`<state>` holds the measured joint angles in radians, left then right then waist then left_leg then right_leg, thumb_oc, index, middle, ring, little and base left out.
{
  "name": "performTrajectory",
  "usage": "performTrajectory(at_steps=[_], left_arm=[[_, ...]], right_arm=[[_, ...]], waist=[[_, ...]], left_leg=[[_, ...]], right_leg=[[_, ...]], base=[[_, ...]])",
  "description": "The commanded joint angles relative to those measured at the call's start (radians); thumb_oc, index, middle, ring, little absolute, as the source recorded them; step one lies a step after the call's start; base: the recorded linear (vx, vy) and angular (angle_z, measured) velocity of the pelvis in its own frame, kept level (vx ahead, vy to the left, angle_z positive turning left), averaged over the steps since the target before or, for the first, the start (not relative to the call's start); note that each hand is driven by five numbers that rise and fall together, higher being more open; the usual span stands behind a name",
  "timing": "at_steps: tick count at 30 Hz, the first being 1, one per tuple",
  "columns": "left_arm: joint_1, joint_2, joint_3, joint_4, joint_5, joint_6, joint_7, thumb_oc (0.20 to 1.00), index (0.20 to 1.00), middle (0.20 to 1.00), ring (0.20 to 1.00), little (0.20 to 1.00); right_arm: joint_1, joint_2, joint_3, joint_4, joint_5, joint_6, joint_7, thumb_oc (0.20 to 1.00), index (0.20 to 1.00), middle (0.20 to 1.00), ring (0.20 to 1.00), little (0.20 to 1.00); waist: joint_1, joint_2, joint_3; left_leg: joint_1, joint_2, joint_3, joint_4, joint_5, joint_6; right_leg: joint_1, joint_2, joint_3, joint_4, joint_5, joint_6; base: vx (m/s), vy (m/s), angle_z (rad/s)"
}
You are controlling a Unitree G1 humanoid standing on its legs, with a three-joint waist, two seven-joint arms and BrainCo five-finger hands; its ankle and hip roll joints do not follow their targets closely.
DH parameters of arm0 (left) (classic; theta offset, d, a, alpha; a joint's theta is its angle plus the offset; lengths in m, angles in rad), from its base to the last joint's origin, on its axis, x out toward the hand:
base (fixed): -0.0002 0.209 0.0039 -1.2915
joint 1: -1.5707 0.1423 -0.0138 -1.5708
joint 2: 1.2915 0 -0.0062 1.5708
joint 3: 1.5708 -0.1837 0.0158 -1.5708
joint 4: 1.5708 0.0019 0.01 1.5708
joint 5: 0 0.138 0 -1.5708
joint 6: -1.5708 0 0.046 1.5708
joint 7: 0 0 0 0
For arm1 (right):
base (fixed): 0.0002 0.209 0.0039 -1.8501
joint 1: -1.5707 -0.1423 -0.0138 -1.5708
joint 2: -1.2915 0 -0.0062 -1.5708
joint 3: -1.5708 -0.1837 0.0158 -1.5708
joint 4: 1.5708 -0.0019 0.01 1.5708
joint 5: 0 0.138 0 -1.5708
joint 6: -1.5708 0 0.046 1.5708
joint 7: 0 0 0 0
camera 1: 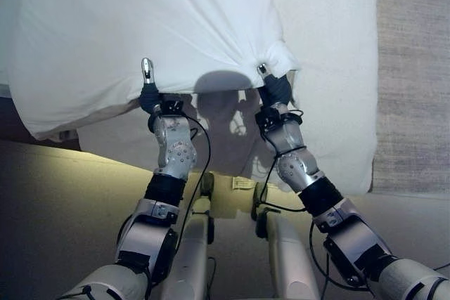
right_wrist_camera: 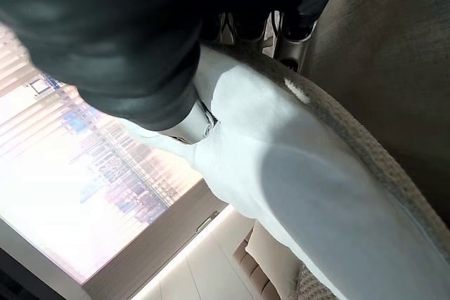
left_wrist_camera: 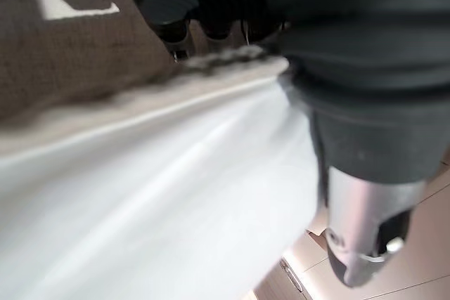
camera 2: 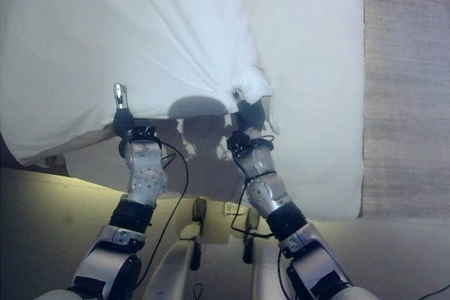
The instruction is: Make the bed
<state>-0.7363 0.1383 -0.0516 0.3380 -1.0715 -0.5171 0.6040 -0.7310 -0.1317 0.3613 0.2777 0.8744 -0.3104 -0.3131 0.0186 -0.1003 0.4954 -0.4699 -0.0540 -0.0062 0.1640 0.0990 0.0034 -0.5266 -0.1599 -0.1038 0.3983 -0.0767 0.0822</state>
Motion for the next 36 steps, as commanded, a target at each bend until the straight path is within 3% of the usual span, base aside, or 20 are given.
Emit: performTrajectory(at_steps=[1, 4, 5, 6, 7, 13, 17, 22, 28, 34, 36], left_arm=[[0.066, 0.146, 0.207, 0.049, 0.079, -0.144, -0.007, 1.0, 1.0, 1.0, 1.0, 1.0], [0.071, 0.15, 0.211, 0.05, 0.082, -0.144, -0.006, 1.0, 1.0, 1.0, 1.0, 1.0], [0.08, 0.158, 0.214, 0.054, 0.093, -0.136, -0.007, 0.736, 0.736, 0.736, 0.736, 0.736], [0.08, 0.158, 0.214, 0.054, 0.093, -0.136, -0.007, 0.555, 0.555, 0.555, 0.555, 0.555], [0.094, 0.163, 0.211, 0.051, 0.107, -0.129, -0.02, 0.2, 0.2, 0.2, 0.2, 0.2], [0.126, 0.175, 0.198, 0.048, 0.086, -0.115, -0.088, 0.2, 0.2, 0.2, 0.2, 0.2], [0.16, 0.178, 0.181, 0.042, 0.011, -0.087, -0.194, 0.2, 0.2, 0.2, 0.2, 0.2], [0.23, 0.188, 0.132, 0.002, -0.104, -0.004, -0.383, 0.2, 0.2, 0.2, 0.2, 0.2], [0.301, 0.188, 0.098, -0.05, -0.154, 0.048, -0.497, 0.2, 0.2, 0.2, 0.2, 0.2], [0.36, 0.177, 0.086, -0.069, -0.129, 0.069, -0.526, 0.2, 0.2, 0.2, 0.2, 0.2], [0.374, 0.173, 0.084, -0.067, -0.112, 0.072, -0.534, 0.2, 0.2, 0.2, 0.2, 0.2]], right_arm=[[0.311, -0.102, -0.128, -0.101, -0.019, -0.128, 0.008, 0.2, 0.2, 0.2, 0.2, 0.2], [0.313, -0.1, -0.126, -0.098, -0.019, -0.128, 0.007, 0.2, 0.2, 0.2, 0.2, 0.2], [0.313, -0.101, -0.126, -0.097, -0.019, -0.126, 0.01, 0.2, 0.2, 0.2, 0.2, 0.2], [0.313, -0.101, -0.125, -0.097, -0.019, -0.126, 0.01, 0.2, 0.2, 0.2, 0.2, 0.2], [0.315, -0.104, -0.128, -0.093, -0.018, -0.126, 0.015, 0.2, 0.2, 0.2, 0.2, 0.2], [0.313, -0.101, -0.136, -0.085, 0.004, -0.129, 0.037, 0.2, 0.2, 0.2, 0.2, 0.2], [0.307, -0.093, -0.148, -0.071, 0.043, -0.131, 0.06, 0.2, 0.2, 0.2, 0.2, 0.2], [0.301, -0.063, -0.161, -0.044, 0.18, -0.131, 0.134, 0.2, 0.2, 0.2, 0.2, 0.2], [0.312, -0.011, -0.165, -0.003, 0.268, -0.109, 0.178, 0.2, 0.2, 0.2, 0.2, 0.2], [0.326, 0.018, -0.175, 0.028, 0.296, -0.095, 0.19, 0.2, 0.2, 0.2, 0.2, 0.2], [0.341, 0.018, -0.186, 0.033, 0.296, -0.093, 0.192, 0.2, 0.2, 0.2, 0.2, 0.2]], waist=[[-0.012, 0.023, -0.149], [-0.011, 0.022, -0.149], [-0.01, 0.023, -0.149], [-0.011, 0.023, -0.149], [-0.009, 0.024, -0.148], [-0.006, 0.029, -0.151], [-0.003, 0.036, -0.151], [0.003, 0.052, -0.152], [0.015, 0.068, -0.166], [0.015, 0.081, -0.167], [0.01, 0.089, -0.17]], left_leg=[[-0.059, 0.019, 0.0, 0.102, -0.095, -0.033], [-0.059, 0.019, 0.0, 0.103, -0.096, -0.032], [-0.06, 0.018, 0.0, 0.105, -0.097, -0.031], [-0.06, 0.018, 0.0, 0.106, -0.097, -0.031], [-0.059, 0.019, 0.0, 0.106, -0.097, -0.031], [-0.06, 0.02, -0.001, 0.105, -0.095, -0.031], [-0.062, 0.019, -0.002, 0.109, -0.093, -0.032], [-0.054, 0.018, -0.008, 0.113, -0.09, -0.033], [0.023, 0.016, -0.019, 0.096, -0.095, -0.036], [0.135, 0.005, -0.038, 0.099, -0.119, -0.035], [0.166, 0.006, -0.044, 0.091, -0.109, -0.05]], right_leg=[[-0.037, 0.01, 0.0, -0.068, 0.104, 0.021], [-0.035, 0.01, -0.001, -0.069, 0.104, 0.021], [-0.036, 0.01, 0.001, -0.065, 0.104, 0.021], [-0.036, 0.01, 0.001, -0.065, 0.104, 0.021], [-0.036, 0.01, -0.001, -0.064, 0.103, 0.022], [-0.037, 0.01, -0.001, -0.058, 0.1, 0.019], [-0.037, 0.011, -0.001, -0.052, 0.097, 0.017], [-0.027, 0.011, 0.001, -0.041, 0.09, 0.014], [0.043, 0.009, -0.005, -0.026, 0.069, 0.016], [0.148, 0.001, -0.008, 0.008, 0.028, 0.011], [0.204, 0.005, -0.025, -0.015, 0.014, 0.007]], base=[[0.0, 0.0, 0.0], [0.0, 0.0, 0.0], [0.0, 0.0, 0.0], [0.0, 0.0, 0.0], [0.0, 0.0, 0.0], [0.0, 0.0, 0.0], [0.0, 0.0, 0.0], [0.0, 0.0, 0.0], [0.03, -0.005, 0.03], [0.07, -0.006, 0.11], [0.06, -0.018, 0.25]])
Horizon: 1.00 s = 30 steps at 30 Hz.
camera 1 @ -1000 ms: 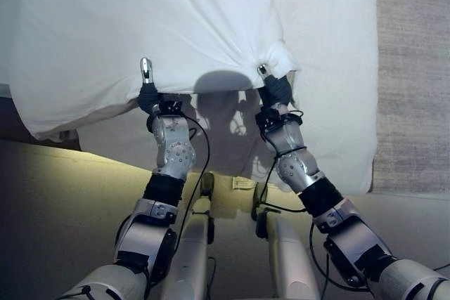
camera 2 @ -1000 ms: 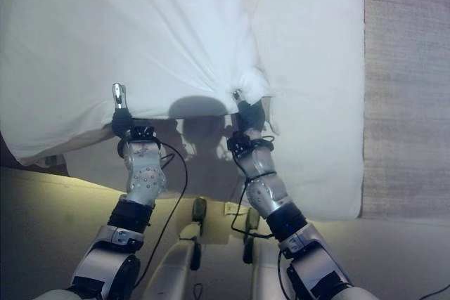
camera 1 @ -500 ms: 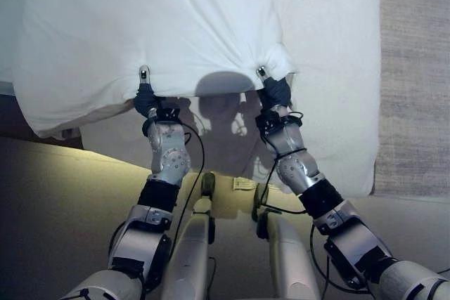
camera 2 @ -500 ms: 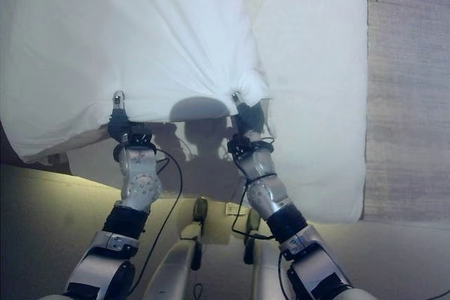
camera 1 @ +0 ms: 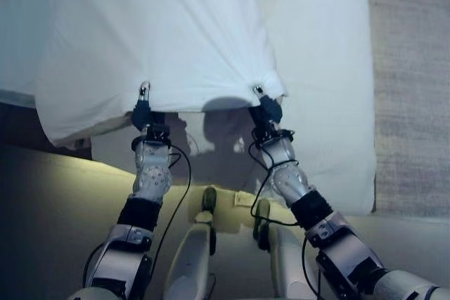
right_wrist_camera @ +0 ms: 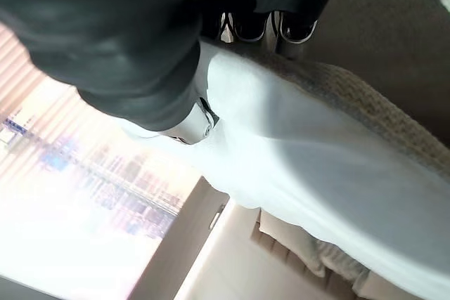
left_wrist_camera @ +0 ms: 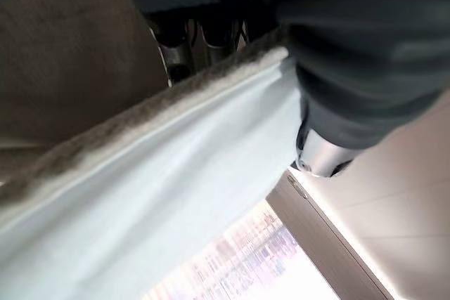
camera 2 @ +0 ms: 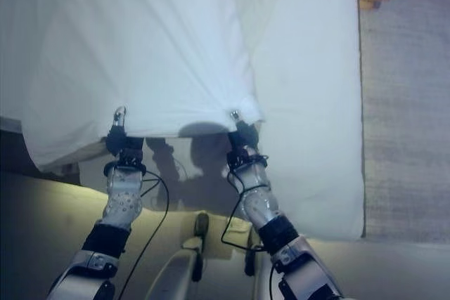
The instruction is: Make the bed
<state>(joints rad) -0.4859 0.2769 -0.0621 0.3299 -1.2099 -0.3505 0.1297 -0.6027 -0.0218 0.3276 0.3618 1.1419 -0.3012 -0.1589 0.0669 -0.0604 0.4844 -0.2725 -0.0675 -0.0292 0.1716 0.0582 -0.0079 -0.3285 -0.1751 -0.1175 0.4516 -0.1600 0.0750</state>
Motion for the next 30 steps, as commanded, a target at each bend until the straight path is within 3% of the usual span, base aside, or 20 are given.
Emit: performTrajectory(at_steps=[1, 5, 7, 8, 9, 10, 13, 14, 15, 16, 19, 21, 22, 23, 24, 25, 26, 27, 29, 30], left_arm=[[0.129, 0.026, 0.09, -0.062, 0.028, -0.091, -0.068, 0.2, 0.2, 0.2, 0.2, 0.2], [0.163, -0.007, 0.099, -0.077, 0.017, -0.091, -0.092, 0.2, 0.2, 0.2, 0.2, 0.2], [0.19, -0.008, 0.104, -0.105, 0.022, -0.1, -0.087, 0.2, 0.2, 0.2, 0.2, 0.2], [0.19, -0.008, 0.104, -0.105, 0.022, -0.1, -0.087, 0.2, 0.2, 0.2, 0.2, 0.2], [0.192, -0.007, 0.105, -0.112, 0.025, -0.11, -0.078, 0.2, 0.2, 0.2, 0.2, 0.2], [0.192, -0.007, 0.105, -0.112, 0.025, -0.11, -0.077, 0.2, 0.2, 0.2, 0.2, 0.2], [0.169, -0.015, 0.087, -0.096, 0.028, -0.111, -0.082, 0.2, 0.2, 0.2, 0.2, 0.2], [0.168, -0.015, 0.087, -0.096, 0.028, -0.111, -0.082, 0.2, 0.2, 0.2, 0.2, 0.2], [0.166, -0.016, 0.073, -0.084, 0.027, -0.114, -0.086, 0.2, 0.2, 0.2, 0.2, 0.2], [0.148, -0.017, 0.042, -0.072, 0.031, -0.107, -0.1, 0.2, 0.2, 0.2, 0.2, 0.2], [0.136, -0.007, 0.03, -0.065, 0.032, -0.121, -0.087, 0.2, 0.2, 0.2, 0.2, 0.2], [0.133, -0.007, 0.04, -0.067, 0.037, -0.125, -0.077, 0.2, 0.2, 0.2, 0.2, 0.2], [0.143, -0.01, 0.048, -0.064, 0.042, -0.115, -0.085, 0.2, 0.2, 0.2, 0.2, 0.2], [0.151, -0.013, 0.054, -0.074, 0.045, -0.112, -0.084, 0.2, 0.2, 0.2, 0.2, 0.2], [0.151, -0.013, 0.054, -0.075, 0.045, -0.112, -0.084, 0.2, 0.2, 0.2, 0.2, 0.2], [0.164, -0.012, 0.071, -0.095, 0.06, -0.107, -0.072, 0.2, 0.2, 0.2, 0.2, 0.2], [0.165, -0.012, 0.071, -0.096, 0.06, -0.107, -0.071, 0.2, 0.2, 0.2, 0.2, 0.2], [0.163, -0.013, 0.077, -0.1, 0.077, -0.11, -0.063, 0.2, 0.2, 0.2, 0.2, 0.2], [0.157, -0.016, 0.072, -0.091, 0.08, -0.112, -0.064, 0.2, 0.2, 0.2, 0.2, 0.2], [0.154, -0.039, 0.062, -0.081, 0.076, -0.112, -0.071, 0.2, 0.2, 0.2, 0.2, 0.2]], right_arm=[[0.222, -0.092, -0.157, -0.051, 0.029, -0.103, 0.038, 0.2, 0.2, 0.2, 0.2, 0.2], [0.252, -0.093, -0.166, -0.049, 0.04, -0.103, 0.048, 0.2, 0.2, 0.2, 0.2, 0.2], [0.263, -0.091, -0.16, -0.054, 0.051, -0.108, 0.052, 0.2, 0.2, 0.2, 0.2, 0.2], [0.263, -0.091, -0.16, -0.054, 0.051, -0.108, 0.052, 0.2, 0.2, 0.2, 0.2, 0.2], [0.276, -0.089, -0.157, -0.06, 0.052, -0.115, 0.044, 0.2, 0.2, 0.2, 0.2, 0.2], [0.276, -0.089, -0.157, -0.061, 0.052, -0.115, 0.043, 0.2, 0.2, 0.2, 0.2, 0.2], [0.319, -0.103, -0.195, -0.074, 0.055, -0.113, 0.033, 0.2, 0.2, 0.2, 0.2, 0.2], [0.319, -0.103, -0.195, -0.075, 0.055, -0.113, 0.033, 0.2, 0.2, 0.2, 0.2, 0.2], [0.334, -0.102, -0.19, -0.079, 0.05, -0.114, 0.031, 0.2, 0.2, 0.2, 0.2, 0.2], [0.36, -0.1, -0.204, -0.093, 0.058, -0.108, 0.027, 0.2, 0.2, 0.2, 0.2, 0.2], [0.338, -0.073, -0.182, -0.081, 0.056, -0.115, 0.015, 0.2, 0.2, 0.2, 0.2, 0.2], [0.327, -0.059, -0.172, -0.06, 0.065, -0.12, 0.014, 0.2, 0.2, 0.2, 0.2, 0.2], [0.324, -0.055, -0.159, -0.043, 0.073, -0.12, 0.026, 0.2, 0.2, 0.2, 0.2, 0.2], [0.325, -0.052, -0.149, -0.037, 0.072, -0.117, 0.029, 0.2, 0.2, 0.2, 0.2, 0.2], [0.325, -0.052, -0.149, -0.037, 0.072, -0.117, 0.029, 0.2, 0.2, 0.2, 0.2, 0.2], [0.33, -0.049, -0.129, -0.027, 0.075, -0.108, 0.042, 0.2, 0.2, 0.2, 0.2, 0.2], [0.33, -0.049, -0.129, -0.027, 0.075, -0.108, 0.043, 0.2, 0.2, 0.2, 0.2, 0.2], [0.333, -0.052, -0.118, -0.013, 0.077, -0.107, 0.054, 0.2, 0.2, 0.2, 0.2, 0.2], [0.337, -0.057, -0.117, -0.012, 0.08, -0.11, 0.058, 0.2, 0.2, 0.2, 0.2, 0.2], [0.361, -0.075, -0.117, -0.023, 0.084, -0.116, 0.049, 0.2, 0.2, 0.2, 0.2, 0.2]], waist=[[-0.038, 0.057, -0.163], [-0.047, 0.064, -0.187], [-0.046, 0.049, -0.207], [-0.047, 0.049, -0.207], [-0.045, 0.037, -0.223], [-0.046, 0.037, -0.225], [-0.068, 0.048, -0.281], [-0.068, 0.048, -0.283], [-0.073, 0.042, -0.303], [-0.079, 0.02, -0.302], [-0.071, 0.009, -0.298], [-0.065, 0.041, -0.3], [-0.065, 0.061, -0.307], [-0.057, 0.064, -0.31], [-0.058, 0.064, -0.311], [-0.045, 0.06, -0.307], [-0.045, 0.059, -0.306], [-0.047, 0.05, -0.299], [-0.055, 0.048, -0.298], [-0.073, 0.052, -0.294]], left_leg=[[-0.021, 0.019, -0.031, 0.08, -0.059, -0.055], [0.013, 0.026, -0.059, 0.106, -0.074, -0.063], [0.044, 0.116, -0.089, 0.064, -0.049, -0.081], [0.044, 0.116, -0.089, 0.064, -0.048, -0.081], [0.065, 0.199, -0.122, 0.01, -0.013, -0.094], [0.064, 0.198, -0.123, 0.006, -0.008, -0.094], [0.114, 0.309, -0.058, -0.085, 0.027, -0.132], [0.112, 0.308, -0.058, -0.086, 0.03, -0.131], [0.123, 0.303, -0.03, -0.083, -0.007, -0.145], [0.082, 0.224, -0.012, 0.008, -0.068, -0.126], [0.053, 0.185, 0.05, 0.056, -0.109, -0.094], [0.061, 0.165, 0.083, 0.016, -0.097, -0.066], [0.097, 0.117, 0.095, -0.067, -0.057, -0.048], [0.117, 0.1, 0.106, -0.097, -0.048, -0.045], [0.116, 0.1, 0.106, -0.1, -0.044, -0.045], [0.151, 0.059, 0.128, -0.136, -0.035, -0.035], [0.153, 0.058, 0.128, -0.137, -0.035, -0.035], [0.172, 0.02, 0.135, -0.154, -0.027, -0.037], [0.174, 0.003, 0.132, -0.16, -0.02, -0.04], [0.182, -0.035, 0.117, -0.151, -0.021, -0.047]], right_leg=[[0.03, 0.021, -0.023, -0.085, 0.092, 0.013], [0.114, 0.014, -0.059, -0.154, 0.093, 0.015], [0.167, 0.011, -0.042, -0.205, 0.097, 0.026], [0.167, 0.011, -0.042, -0.206, 0.098, 0.026], [0.188, -0.018, -0.016, -0.227, 0.107, 0.043], [0.186, -0.018, -0.016, -0.23, 0.111, 0.043], [0.212, -0.123, -0.011, -0.269, 0.17, 0.102], [0.211, -0.124, -0.011, -0.273, 0.174, 0.103], [0.228, -0.168, -0.03, -0.303, 0.226, 0.125], [0.255, -0.251, -0.039, -0.365, 0.382, 0.144], [0.207, -0.293, -0.101, -0.376, 0.465, 0.136], [0.198, -0.25, -0.119, -0.313, 0.359, 0.101], [0.18, -0.11, -0.075, -0.22, 0.21, 0.06], [0.179, -0.061, -0.088, -0.188, 0.164, 0.046], [0.177, -0.061, -0.088, -0.189, 0.165, 0.045], [0.172, 0.035, -0.152, -0.107, 0.087, 0.018], [0.173, 0.034, -0.152, -0.104, 0.085, 0.018], [0.17, 0.113, -0.148, -0.103, 0.044, 0.011], [0.165, 0.158, -0.103, -0.132, 0.044, -0.001], [0.197, 0.173, -0.042, -0.19, 0.04, -0.032]], base=[[0.01, 0.012, 0.33], [0.06, 0.062, 0.41], [0.13, 0.173, 0.11], [0.1, 0.324, -0.05], [0.06, 0.254, -0.04], [0.1, 0.421, -0.14], [0.11, 0.596, 0.16], [0.1, 0.599, 0.48], [0.03, 0.593, 0.39], [0.03, 0.597, 0.34], [-0.1, 0.571, 0.21], [-0.02, 0.625, -0.71], [0.02, 0.735, -0.29], [0.01, 0.523, 0.01], [0.03, 0.388, 0.06], [0.02, 0.259, -0.04], [0.03, 0.448, -0.32], [0.01, 0.267, -0.36], [0.01, 0.249, -0.15], [0.01, 0.149, 0.13]])
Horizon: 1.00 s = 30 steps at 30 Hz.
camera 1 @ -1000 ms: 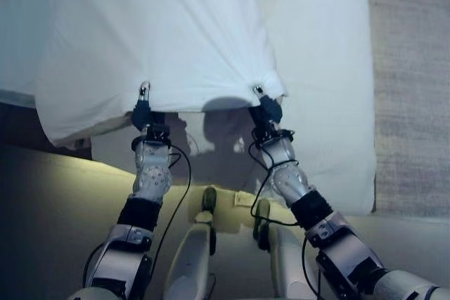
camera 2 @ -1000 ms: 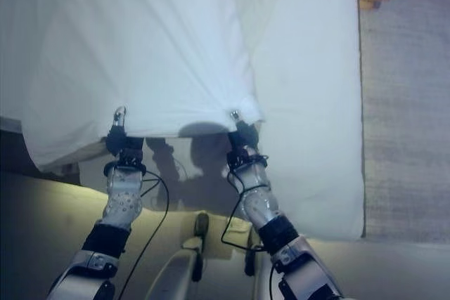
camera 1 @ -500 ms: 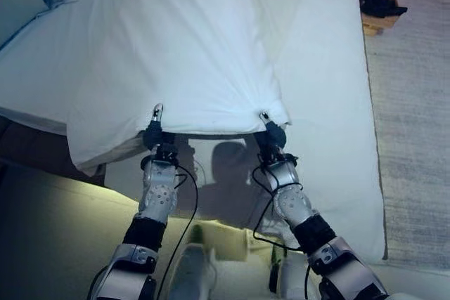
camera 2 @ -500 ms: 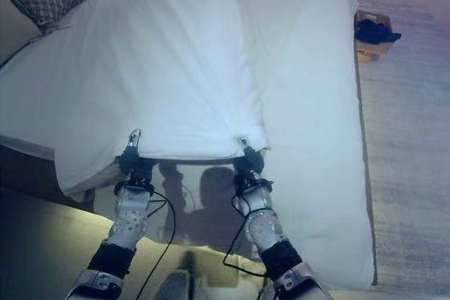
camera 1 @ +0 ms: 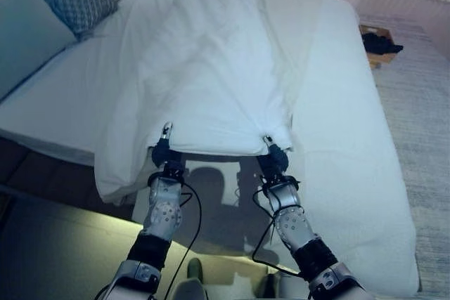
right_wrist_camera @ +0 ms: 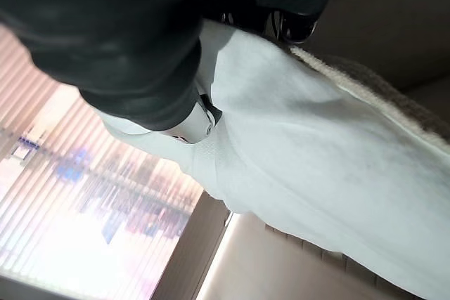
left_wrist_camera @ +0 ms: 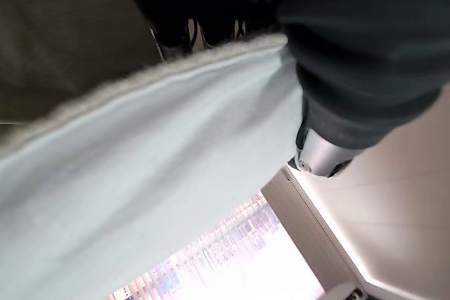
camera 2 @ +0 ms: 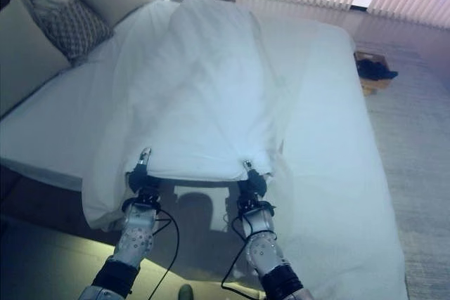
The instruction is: Make the bed
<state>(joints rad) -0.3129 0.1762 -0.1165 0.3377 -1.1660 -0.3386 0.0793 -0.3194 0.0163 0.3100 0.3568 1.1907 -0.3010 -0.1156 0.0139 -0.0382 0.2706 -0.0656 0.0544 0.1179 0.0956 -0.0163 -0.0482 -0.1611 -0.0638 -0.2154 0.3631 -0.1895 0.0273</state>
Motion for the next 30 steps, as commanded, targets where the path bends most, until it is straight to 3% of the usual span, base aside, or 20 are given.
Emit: performTrajectory(at_steps=[1, 3, 4, 5, 7, 8, 10, 12, 14, 16, 17, 18, 22, 23, 24, 26, 27, 28, 29, 30], left_arm=[[-0.019, 0.061, 0.117, -0.089, 0.032, -0.123, -0.021, 0.2, 0.2, 0.2, 0.2, 0.2], [-0.008, 0.05, 0.115, -0.083, 0.03, -0.111, -0.027, 0.2, 0.2, 0.2, 0.2, 0.2], [0.021, 0.026, 0.116, -0.093, 0.031, -0.107, -0.032, 0.2, 0.2, 0.2, 0.2, 0.2], [0.036, 0.025, 0.117, -0.104, 0.042, -0.113, -0.026, 0.2, 0.2, 0.2, 0.2, 0.2], [0.047, 0.018, 0.122, -0.107, 0.043, -0.113, -0.024, 0.2, 0.2, 0.2, 0.2, 0.2], [0.066, 0.015, 0.133, -0.117, 0.035, -0.12, -0.014, 0.2, 0.2, 0.2, 0.2, 0.2], [0.073, 0.017, 0.13, -0.121, 0.034, -0.123, -0.012, 0.2, 0.2, 0.2, 0.2, 0.2], [0.078, 0.024, 0.134, -0.12, 0.017, -0.127, -0.011, 0.2, 0.2, 0.2, 0.2, 0.2], [0.07, 0.024, 0.132, -0.106, 0.01, -0.126, -0.006, 0.2, 0.2, 0.2, 0.2, 0.2], [0.069, 0.019, 0.126, -0.097, -0.006, -0.119, -0.019, 0.2, 0.2, 0.2, 0.2, 0.2], [0.069, 0.0, 0.095, -0.077, -0.009, -0.107, -0.032, 0.2, 0.2, 0.2, 0.2, 0.2], [0.069, 0.0, 0.095, -0.077, -0.009, -0.107, -0.032, 0.2, 0.2, 0.2, 0.2, 0.2], [0.066, 0.014, 0.083, -0.061, 0.011, -0.106, -0.033, 0.2, 0.2, 0.2, 0.2, 0.2], [0.069, 0.029, 0.086, -0.073, 0.026, -0.108, -0.026, 0.2, 0.2, 0.2, 0.2, 0.2], [0.069, 0.029, 0.086, -0.074, 0.027, -0.108, -0.026, 0.2, 0.2, 0.2, 0.2, 0.2], [0.071, 0.038, 0.089, -0.079, 0.042, -0.104, -0.017, 0.2, 0.2, 0.2, 0.2, 0.2], [0.079, 0.048, 0.097, -0.084, 0.06, -0.101, -0.015, 0.2, 0.2, 0.2, 0.2, 0.2], [0.079, 0.048, 0.097, -0.084, 0.06, -0.101, -0.015, 0.2, 0.2, 0.2, 0.2, 0.2], [0.088, 0.048, 0.109, -0.086, 0.068, -0.101, -0.008, 0.2, 0.2, 0.2, 0.2, 0.2], [0.088, 0.048, 0.109, -0.086, 0.068, -0.101, -0.007, 0.2, 0.2, 0.2, 0.2, 0.2]], right_arm=[[0.078, -0.114, -0.1, -0.019, 0.035, -0.117, 0.006, 0.2, 0.2, 0.2, 0.2, 0.2], [0.084, -0.122, -0.105, -0.015, 0.045, -0.119, 0.007, 0.2, 0.2, 0.2, 0.2, 0.2], [0.105, -0.126, -0.114, -0.016, 0.046, -0.12, 0.006, 0.2, 0.2, 0.2, 0.2, 0.2], [0.103, -0.124, -0.109, -0.016, 0.04, -0.124, 0.003, 0.2, 0.2, 0.2, 0.2, 0.2], [0.103, -0.127, -0.108, -0.012, 0.035, -0.123, 0.002, 0.2, 0.2, 0.2, 0.2, 0.2], [0.108, -0.128, -0.113, 0.003, 0.031, -0.115, -0.002, 0.2, 0.2, 0.2, 0.2, 0.2], [0.104, -0.123, -0.113, 0.013, 0.031, -0.116, -0.005, 0.2, 0.2, 0.2, 0.2, 0.2], [0.097, -0.12, -0.112, 0.023, 0.026, -0.12, -0.016, 0.2, 0.2, 0.2, 0.2, 0.2], [0.09, -0.121, -0.115, 0.03, 0.023, -0.118, -0.024, 0.2, 0.2, 0.2, 0.2, 0.2], [0.093, -0.128, -0.124, 0.027, 0.017, -0.109, -0.026, 0.2, 0.2, 0.2, 0.2, 0.2], [0.119, -0.123, -0.132, 0.018, 0.0, -0.095, -0.028, 0.2, 0.2, 0.2, 0.2, 0.2], [0.119, -0.123, -0.132, 0.018, 0.0, -0.095, -0.028, 0.2, 0.2, 0.2, 0.2, 0.2], [0.115, -0.098, -0.108, 0.023, -0.02, -0.086, -0.043, 0.2, 0.2, 0.2, 0.2, 0.2], [0.105, -0.083, -0.095, 0.023, -0.023, -0.088, -0.036, 0.2, 0.2, 0.2, 0.2, 0.2], [0.106, -0.083, -0.095, 0.023, -0.023, -0.088, -0.036, 0.2, 0.2, 0.2, 0.2, 0.2], [0.101, -0.077, -0.077, 0.03, -0.018, -0.086, -0.029, 0.2, 0.2, 0.2, 0.2, 0.2], [0.098, -0.074, -0.066, 0.03, -0.011, -0.084, -0.015, 0.2, 0.2, 0.2, 0.2, 0.2], [0.098, -0.074, -0.066, 0.03, -0.011, -0.084, -0.015, 0.2, 0.2, 0.2, 0.2, 0.2], [0.098, -0.073, -0.052, 0.034, -0.006, -0.079, -0.001, 0.2, 0.2, 0.2, 0.2, 0.2], [0.097, -0.074, -0.053, 0.034, -0.006, -0.079, -0.001, 0.2, 0.2, 0.2, 0.2, 0.2]], waist=[[-0.02, 0.032, -0.082], [-0.03, 0.035, -0.087], [-0.033, 0.037, -0.077], [-0.013, 0.031, -0.048], [-0.007, 0.031, -0.044], [-0.012, 0.02, -0.052], [-0.004, 0.018, -0.069], [0.014, 0.014, -0.083], [0.017, 0.023, -0.09], [0.011, 0.028, -0.095], [0.005, 0.017, -0.11], [0.004, 0.017, -0.113], [0.018, 0.0, -0.105], [0.037, 0.011, -0.109], [0.036, 0.01, -0.109], [0.033, 0.019, -0.109], [0.035, 0.014, -0.109], [0.034, 0.015, -0.111], [0.04, 0.002, -0.107], [0.039, 0.003, -0.108]], left_leg=[[-0.028, -0.155, -0.031, -0.076, 0.056, -0.007], [-0.039, -0.159, -0.034, -0.061, 0.049, -0.011], [-0.071, -0.165, -0.026, 0.056, 0.021, -0.045], [-0.11, -0.183, -0.094, 0.195, 0.038, -0.084], [-0.122, -0.177, -0.132, 0.236, 0.04, -0.082], [-0.128, -0.089, -0.132, 0.216, -0.029, -0.03], [-0.131, -0.057, -0.162, 0.169, -0.009, -0.023], [-0.141, 0.034, -0.265, 0.083, 0.06, -0.034], [-0.136, 0.083, -0.314, 0.026, 0.109, -0.058], [-0.12, 0.103, -0.289, -0.001, 0.113, -0.073], [-0.115, 0.062, -0.255, 0.028, 0.063, -0.068], [-0.12, 0.061, -0.257, 0.028, 0.065, -0.067], [-0.106, -0.006, -0.167, 0.047, 0.012, -0.016], [-0.086, -0.015, -0.125, 0.011, 0.013, -0.001], [-0.084, -0.016, -0.126, 0.009, 0.014, -0.001], [-0.055, -0.036, -0.11, -0.03, 0.024, 0.005], [-0.029, -0.061, -0.103, -0.055, 0.027, 0.006], [-0.03, -0.06, -0.104, -0.056, 0.03, 0.006], [-0.01, -0.083, -0.099, -0.064, 0.029, 0.004], [-0.013, -0.083, -0.1, -0.065, 0.031, 0.004]], right_leg=[[0.029, 0.063, 0.055, -0.107, 0.076, 0.016], [0.041, 0.078, 0.071, -0.122, 0.076, -0.004], [0.069, 0.058, 0.037, -0.153, 0.075, -0.015], [0.084, 0.059, 0.06, -0.152, 0.072, -0.022], [0.083, 0.05, 0.072, -0.153, 0.076, -0.014], [0.089, 0.011, 0.083, -0.153, 0.068, 0.011], [0.09, 0.005, 0.1, -0.163, 0.072, 0.022], [0.093, -0.013, 0.141, -0.169, 0.069, 0.041], [0.105, -0.032, 0.164, -0.176, 0.066, 0.056], [0.122, -0.062, 0.167, -0.186, 0.07, 0.075], [0.159, -0.149, 0.155, -0.209, 0.112, 0.127], [0.156, -0.15, 0.154, -0.212, 0.115, 0.127], [0.097, -0.235, 0.13, -0.163, 0.246, 0.123], [0.084, -0.259, 0.034, -0.119, 0.247, 0.105], [0.084, -0.261, 0.032, -0.117, 0.245, 0.105], [0.077, -0.205, 0.001, -0.072, 0.193, 0.089], [0.079, -0.134, -0.018, -0.089, 0.148, 0.078], [0.079, -0.132, -0.019, -0.092, 0.151, 0.078], [0.07, -0.057, -0.037, -0.107, 0.122, 0.062], [0.069, -0.056, -0.038, -0.111, 0.125, 0.062]], base=[[0.04, 0.18, 0.23], [0.04, 0.068, 0.4], [0.03, 0.147, 0.51], [0.03, 0.149, 0.38], [0.03, 0.177, -0.06], [0.07, 0.205, -0.19], [0.14, 0.219, 0.02], [0.18, 0.313, -0.17], [0.17, 0.384, -0.24], [0.22, 0.617, -0.27], [0.21, 0.62, -0.23], [0.21, 0.744, -0.25], [0.06, 0.435, -0.07], [0.05, 0.435, 0.07], [0.06, 0.447, -0.27], [0.07, 0.35, -0.29], [0.07, 0.292, 0.0], [0.09, 0.282, 0.04], [0.03, 0.112, -0.03], [0.05, 0.158, -0.08]])
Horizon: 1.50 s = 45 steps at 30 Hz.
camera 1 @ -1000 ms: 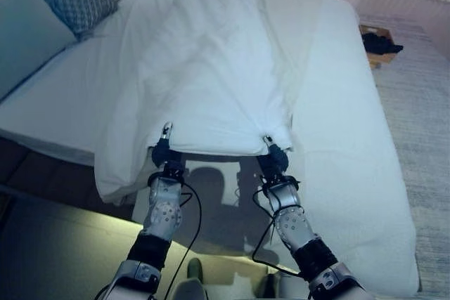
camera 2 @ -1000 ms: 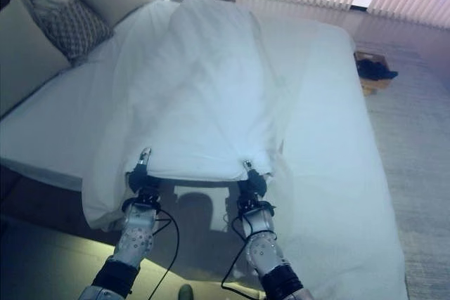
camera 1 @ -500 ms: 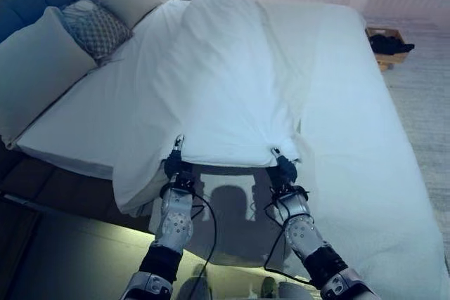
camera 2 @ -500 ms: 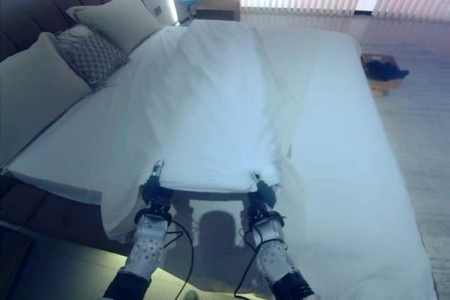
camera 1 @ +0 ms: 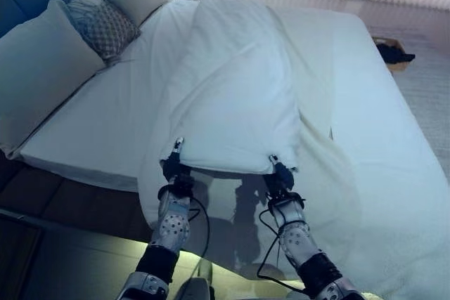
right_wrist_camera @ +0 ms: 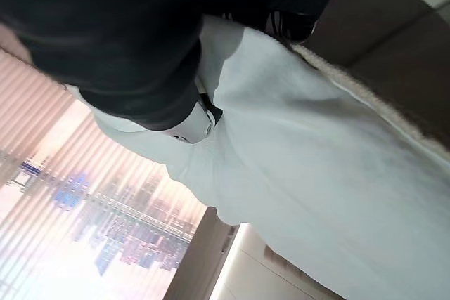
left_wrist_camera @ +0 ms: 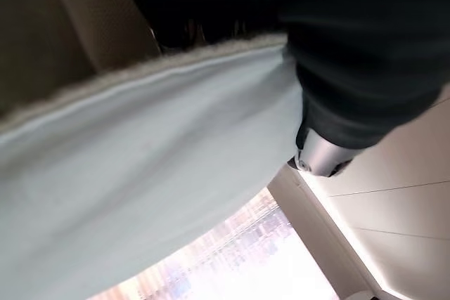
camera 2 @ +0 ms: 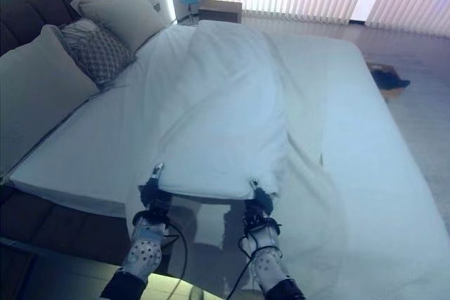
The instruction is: Make the bed
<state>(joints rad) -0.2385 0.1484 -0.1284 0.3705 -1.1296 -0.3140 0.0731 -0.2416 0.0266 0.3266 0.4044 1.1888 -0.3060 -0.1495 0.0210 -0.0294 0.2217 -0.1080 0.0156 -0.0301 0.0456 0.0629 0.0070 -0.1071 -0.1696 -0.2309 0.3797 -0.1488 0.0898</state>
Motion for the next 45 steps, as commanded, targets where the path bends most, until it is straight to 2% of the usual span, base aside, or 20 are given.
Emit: performTrajectory(at_steps=[1, 3, 7, 10, 11, 13, 16, 21, 23, 26, 27, 31, 33, 36, 38, 39, 40, 42, 43, 45], left_arm=[[0.016, 0.073, 0.129, -0.121, 0.035, -0.129, 0.004, 0.2, 0.2, 0.2, 0.2, 0.2], [0.018, 0.062, 0.142, -0.106, 0.04, -0.135, 0.011, 0.2, 0.2, 0.2, 0.2, 0.2], [0.041, 0.04, 0.146, -0.089, 0.03, -0.127, 0.003, 0.2, 0.2, 0.2, 0.2, 0.2], [0.062, 0.033, 0.151, -0.093, 0.031, -0.118, -0.006, 0.2, 0.2, 0.2, 0.2, 0.2], [0.062, 0.033, 0.151, -0.093, 0.031, -0.118, -0.006, 0.2, 0.2, 0.2, 0.2, 0.2], [0.091, 0.017, 0.166, -0.1, 0.029, -0.116, -0.002, 0.2, 0.2, 0.2, 0.2, 0.2], [0.117, 0.008, 0.192, -0.101, 0.007, -0.117, 0.007, 0.2, 0.2, 0.2, 0.2, 0.2], [0.114, 0.01, 0.2, -0.102, -0.009, -0.136, 0.018, 0.2, 0.2, 0.2, 0.2, 0.2], [0.086, 0.024, 0.189, -0.099, 0.004, -0.145, 0.029, 0.2, 0.2, 0.2, 0.2, 0.2], [0.065, 0.039, 0.18, -0.104, 0.019, -0.143, 0.028, 0.2, 0.2, 0.2, 0.2, 0.2], [0.033, 0.062, 0.176, -0.119, 0.042, -0.153, 0.036, 0.2, 0.2, 0.2, 0.2, 0.2], [-0.051, 0.159, 0.21, -0.226, 0.12, -0.208, 0.068, 0.2, 0.2, 0.2, 0.2, 0.2], [-0.062, 0.176, 0.224, -0.267, 0.144, -0.224, 0.075, 0.2, 0.2, 0.2, 0.2, 0.2], [-0.077, 0.222, 0.27, -0.488, 0.24, -0.288, 0.064, 0.2, 0.2, 0.2, 0.2, 0.2], [-0.069, 0.222, 0.279, -0.566, 0.283, -0.293, 0.068, 0.2, 0.2, 0.2, 0.2, 0.2], [-0.055, 0.218, 0.276, -0.576, 0.289, -0.287, 0.055, 0.2, 0.2, 0.2, 0.2, 0.2], [-0.018, 0.196, 0.281, -0.61, 0.284, -0.291, 0.029, 0.2, 0.2, 0.2, 0.2, 0.2], [0.017, 0.178, 0.28, -0.633, 0.284, -0.28, 0.017, 0.2, 0.2, 0.2, 0.2, 0.2], [0.091, 0.144, 0.287, -0.649, 0.258, -0.257, -0.003, 0.2, 0.2, 0.2, 0.2, 0.2], [0.167, 0.104, 0.278, -0.634, 0.228, -0.234, -0.03, 0.2, 0.2, 0.2, 0.2, 0.2]], right_arm=[[0.018, -0.083, -0.063, -0.016, 0.001, -0.075, 0.041, 0.2, 0.2, 0.2, 0.2, 0.2], [0.018, -0.09, -0.047, -0.021, 0.011, -0.075, 0.057, 0.2, 0.2, 0.2, 0.2, 0.2], [0.036, -0.108, -0.042, -0.03, 0.013, -0.074, 0.057, 0.2, 0.2, 0.2, 0.2, 0.2], [0.066, -0.119, -0.056, -0.034, 0.007, -0.068, 0.06, 0.2, 0.2, 0.2, 0.2, 0.2], [0.066, -0.119, -0.056, -0.034, 0.007, -0.068, 0.06, 0.2, 0.2, 0.2, 0.2, 0.2], [0.074, -0.131, -0.052, -0.018, -0.004, -0.061, 0.057, 0.2, 0.2, 0.2, 0.2, 0.2], [0.082, -0.12, -0.049, -0.005, 0.006, -0.053, 0.055, 0.2, 0.2, 0.2, 0.2, 0.2], [0.073, -0.124, -0.049, 0.0, -0.001, -0.061, 0.04, 0.2, 0.2, 0.2, 0.2, 0.2], [0.052, -0.136, -0.046, 0.002, -0.028, -0.054, 0.022, 0.2, 0.2, 0.2, 0.2, 0.2], [0.039, -0.144, -0.037, -0.004, -0.055, -0.04, 0.022, 0.2, 0.2, 0.2, 0.2, 0.2], [0.022, -0.139, -0.012, -0.037, -0.069, -0.03, 0.029, 0.2, 0.2, 0.2, 0.2, 0.2], [-0.105, -0.114, 0.068, -0.084, -0.082, -0.035, 0.058, 0.2, 0.2, 0.2, 0.2, 0.2], [-0.138, -0.106, 0.085, -0.1, -0.091, -0.037, 0.073, 0.2, 0.2, 0.2, 0.2, 0.2], [-0.187, -0.14, 0.11, -0.26, -0.137, -0.051, 0.165, 0.2, 0.2, 0.2, 0.2, 0.2], [-0.179, -0.143, 0.1, -0.309, -0.154, -0.062, 0.17, 0.2, 0.2, 0.2, 0.2, 0.2], [-0.157, -0.166, 0.087, -0.346, -0.173, -0.076, 0.175, 0.2, 0.2, 0.2, 0.2, 0.2], [-0.103, -0.186, 0.057, -0.406, -0.166, -0.091, 0.196, 0.2, 0.2, 0.2, 0.2, 0.2], [-0.068, -0.191, 0.048, -0.421, -0.166, -0.096, 0.194, 0.2, 0.2, 0.2, 0.2, 0.2], [0.026, -0.211, 0.018, -0.442, -0.163, -0.092, 0.195, 0.2, 0.2, 0.2, 0.2, 0.2], [0.106, -0.219, 0.007, -0.427, -0.174, -0.074, 0.199, 0.2, 0.2, 0.2, 0.2, 0.2]], waist=[[0.036, -0.012, -0.058], [0.032, -0.023, -0.057], [0.031, -0.024, -0.071], [0.037, -0.023, -0.068], [0.036, -0.023, -0.068], [0.057, -0.024, -0.056], [0.057, -0.029, -0.067], [0.066, -0.019, -0.087], [0.069, -0.002, -0.096], [0.062, 0.007, -0.107], [0.059, 0.006, -0.111], [0.081, 0.016, -0.093], [0.092, 0.022, -0.089], [0.105, 0.006, -0.086], [0.116, 0.004, -0.094], [0.105, -0.002, -0.097], [0.094, -0.014, -0.112], [0.097, -0.016, -0.119], [0.087, -0.022, -0.122], [0.08, -0.029, -0.117]], left_leg=[[0.039, -0.058, 0.049, -0.016, -0.047, -0.053], [0.059, -0.089, 0.036, -0.016, -0.046, -0.054], [0.07, -0.104, 0.031, 0.015, -0.056, -0.063], [0.042, -0.113, 0.022, 0.142, -0.037, -0.128], [0.041, -0.113, 0.021, 0.143, -0.037, -0.128], [0.013, -0.106, 0.009, 0.245, -0.036, -0.14], [0.019, -0.039, 0.022, 0.192, -0.092, -0.09], [0.027, 0.045, -0.067, 0.091, -0.037, -0.091], [0.044, 0.079, -0.127, 0.054, -0.016, -0.114], [0.064, 0.061, -0.117, 0.041, -0.037, -0.109], [0.071, 0.017, -0.105, 0.053, -0.066, -0.088], [0.068, -0.03, -0.055, 0.073, -0.091, -0.051], [0.066, -0.034, -0.044, 0.075, -0.092, -0.044], [0.088, -0.053, -0.034, 0.042, -0.075, -0.044], [0.089, -0.048, -0.027, 0.023, -0.065, -0.048], [0.092, -0.05, -0.038, 0.017, -0.06, -0.048], [0.098, -0.043, -0.036, -0.016, -0.045, -0.049], [0.104, -0.037, -0.027, -0.037, -0.04, -0.052], [0.1, -0.03, -0.043, -0.056, -0.017, -0.058], [0.097, -0.017, -0.047, -0.077, 0.002, -0.073]], right_leg=[[0.009, 0.082, -0.028, -0.144, 0.083, -0.002], [0.008, 0.146, -0.005, -0.203, 0.085, -0.025], [0.073, 0.155, 0.023, -0.258, 0.088, -0.045], [0.128, 0.155, -0.005, -0.305, 0.093, -0.051], [0.128, 0.155, -0.005, -0.305, 0.093, -0.051], [0.156, 0.138, -0.004, -0.3, 0.091, -0.053], [0.153, 0.114, 0.019, -0.283, 0.08, -0.039], [0.144, 0.093, 0.06, -0.263, 0.058, -0.024], [0.155, 0.06, 0.08, -0.256, 0.05, -0.003], [0.167, 0.027, 0.073, -0.246, 0.055, 0.019], [0.162, -0.029, 0.072, -0.215, 0.089, 0.044], [0.091, -0.084, 0.074, -0.102, 0.145, 0.049], [0.072, -0.081, 0.073, -0.057, 0.136, 0.043], [0.072, 0.031, 0.05, -0.045, 0.05, -0.002], [0.089, 0.019, 0.011, -0.094, 0.041, -0.001], [0.096, 0.041, 0.044, -0.1, 0.025, -0.009], [0.102, 0.085, 0.085, -0.141, 0.035, -0.023], [0.121, 0.077, 0.061, -0.19, 0.046, -0.019], [0.148, 0.11, 0.079, -0.256, 0.055, -0.027], [0.167, 0.122, 0.055, -0.315, 0.073, -0.027]], base=[[0.03, 0.098, -0.03], [0.06, 0.14, 0.1], [0.07, 0.022, 0.25], [0.04, -0.041, 0.39], [0.02, -0.006, 0.43], [0.03, 0.031, 0.19], [0.05, 0.081, -0.16], [0.07, 0.137, -0.11], [0.13, 0.4, -0.14], [0.09, 0.37, -0.1], [0.03, 0.286, 0.02], [-0.05, 0.383, 0.12], [-0.08, 0.208, -0.22], [-0.04, 0.12, -0.03], [-0.02, 0.006, -0.18], [0.01, -0.043, -0.4], [0.03, -0.045, -0.14], [0.01, -0.085, 0.26], [0.0, -0.11, 0.14], [-0.06, -0.156, 0.1]])
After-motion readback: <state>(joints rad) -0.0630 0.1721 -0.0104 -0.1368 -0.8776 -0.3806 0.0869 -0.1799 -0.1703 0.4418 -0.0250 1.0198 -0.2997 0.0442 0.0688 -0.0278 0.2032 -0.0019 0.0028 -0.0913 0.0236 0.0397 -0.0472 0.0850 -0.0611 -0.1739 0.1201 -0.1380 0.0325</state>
